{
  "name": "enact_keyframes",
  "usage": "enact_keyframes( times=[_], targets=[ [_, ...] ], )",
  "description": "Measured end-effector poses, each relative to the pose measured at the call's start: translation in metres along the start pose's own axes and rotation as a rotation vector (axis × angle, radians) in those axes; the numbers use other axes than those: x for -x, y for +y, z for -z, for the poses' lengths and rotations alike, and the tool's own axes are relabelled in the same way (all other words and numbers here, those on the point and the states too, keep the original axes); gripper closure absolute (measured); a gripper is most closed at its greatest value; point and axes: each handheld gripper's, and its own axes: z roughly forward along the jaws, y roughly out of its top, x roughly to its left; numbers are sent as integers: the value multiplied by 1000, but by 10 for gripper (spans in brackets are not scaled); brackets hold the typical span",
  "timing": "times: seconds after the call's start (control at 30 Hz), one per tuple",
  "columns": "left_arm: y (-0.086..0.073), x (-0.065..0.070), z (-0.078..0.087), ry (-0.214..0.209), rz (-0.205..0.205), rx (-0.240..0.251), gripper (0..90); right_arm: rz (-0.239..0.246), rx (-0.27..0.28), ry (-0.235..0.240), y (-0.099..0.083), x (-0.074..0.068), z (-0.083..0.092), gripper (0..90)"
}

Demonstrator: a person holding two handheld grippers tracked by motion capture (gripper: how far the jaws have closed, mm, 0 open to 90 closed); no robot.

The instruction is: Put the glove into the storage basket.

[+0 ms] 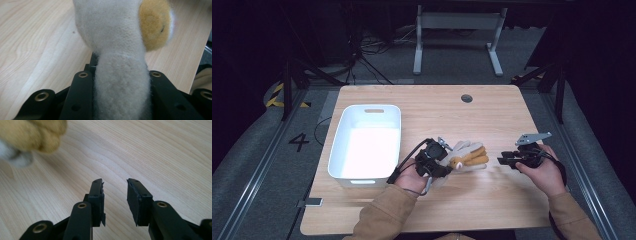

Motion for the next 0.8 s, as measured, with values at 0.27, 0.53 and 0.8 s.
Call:
enact_keyframes(
  times=[0.27,0.53,0.8],
  targets=[
    [-8,-6,26,47,27,23,704,10,-5,14,7,0,-8,661],
    [-17,-14,45,76,71,48,703,20,-10,29,13,0,-16,658],
    [-21,-21,63,97,107,71,703,26,-13,38,15,0,-21,656]
  ],
)
